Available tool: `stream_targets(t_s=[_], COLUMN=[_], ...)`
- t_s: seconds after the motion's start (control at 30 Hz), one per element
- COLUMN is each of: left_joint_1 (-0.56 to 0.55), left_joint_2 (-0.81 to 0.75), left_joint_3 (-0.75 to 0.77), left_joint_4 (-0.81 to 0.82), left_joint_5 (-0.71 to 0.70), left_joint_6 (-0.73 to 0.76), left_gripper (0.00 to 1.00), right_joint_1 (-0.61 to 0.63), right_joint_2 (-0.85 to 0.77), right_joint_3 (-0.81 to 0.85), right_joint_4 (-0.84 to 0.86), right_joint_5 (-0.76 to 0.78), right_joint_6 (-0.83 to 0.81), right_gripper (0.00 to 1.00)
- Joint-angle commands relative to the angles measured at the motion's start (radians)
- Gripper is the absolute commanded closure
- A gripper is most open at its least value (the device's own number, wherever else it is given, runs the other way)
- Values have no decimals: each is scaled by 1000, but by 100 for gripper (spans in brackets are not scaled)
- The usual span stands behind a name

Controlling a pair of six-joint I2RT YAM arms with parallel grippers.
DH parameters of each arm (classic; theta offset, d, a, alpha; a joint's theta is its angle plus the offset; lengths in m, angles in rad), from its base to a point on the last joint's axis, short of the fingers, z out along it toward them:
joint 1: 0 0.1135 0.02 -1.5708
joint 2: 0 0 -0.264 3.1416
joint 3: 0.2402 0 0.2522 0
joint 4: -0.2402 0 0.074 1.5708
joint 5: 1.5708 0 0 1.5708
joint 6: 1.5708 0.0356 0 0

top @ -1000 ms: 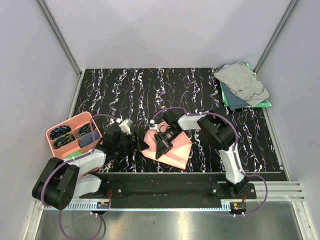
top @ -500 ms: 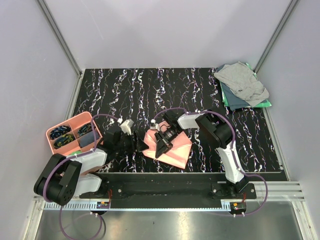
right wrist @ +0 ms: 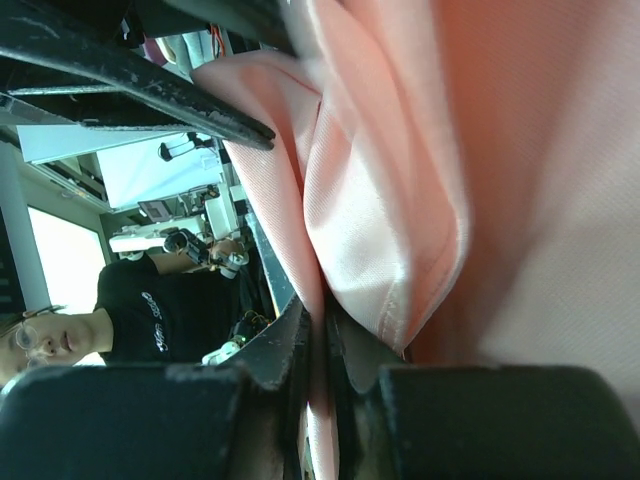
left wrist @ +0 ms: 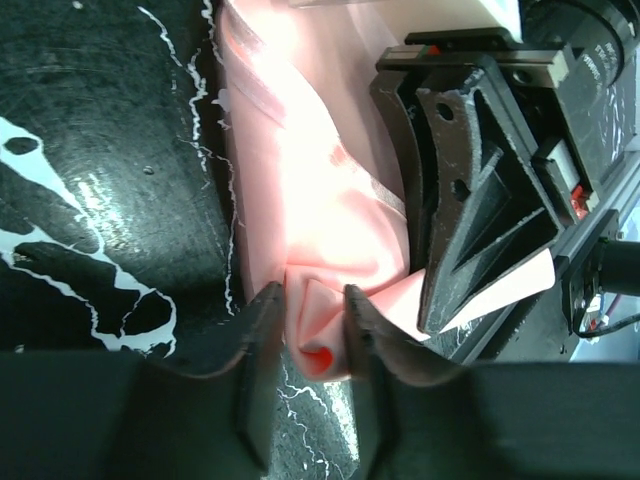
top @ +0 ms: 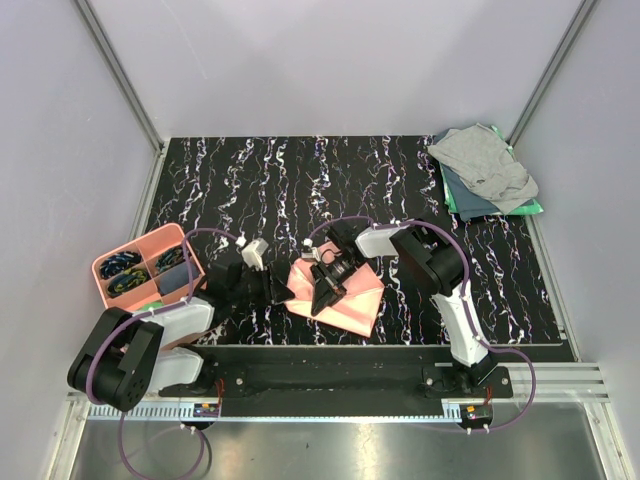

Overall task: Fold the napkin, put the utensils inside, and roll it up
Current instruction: Roll the napkin with the utensil

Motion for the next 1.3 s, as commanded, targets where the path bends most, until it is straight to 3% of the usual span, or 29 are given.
stream_targets(t_s=[0.0,0.27,0.57,0.7,0.83,0.93,0.97,1.13,1.27], left_joint_1=[-6,-7,-7,-7,-7,-7,-7,-6,-6], left_joint_2=[1,21,127,151,165,177,180,199,211], left_joint_3=[-7,31,119,154,176,196,200,234,251], left_joint_4=[38,-58,-216,-259,-295,-311,-311,-379,-399], left_joint_5=[28,-18,-43,-37,-37,-29,-27,-30,-17], left_joint_6=[14,11,-29,-29,-29,-36,-38,-44,-47], left_gripper=[75,100,100,100,100,100,100,100,100], right_joint_1=[-16,-16,-16,-14,1,101,177,381,504], right_joint_2=[33,-4,-180,-255,-381,-493,-539,-637,-643], right_joint_3=[15,10,-14,-24,-69,-108,-146,-325,-402], right_joint_4=[0,-2,-28,-57,-43,-5,13,245,369], right_joint_5=[92,104,219,311,530,754,910,1389,1564], right_joint_6=[1,9,23,12,-44,-124,-137,-195,-250], right_gripper=[86,85,52,48,45,41,40,36,36])
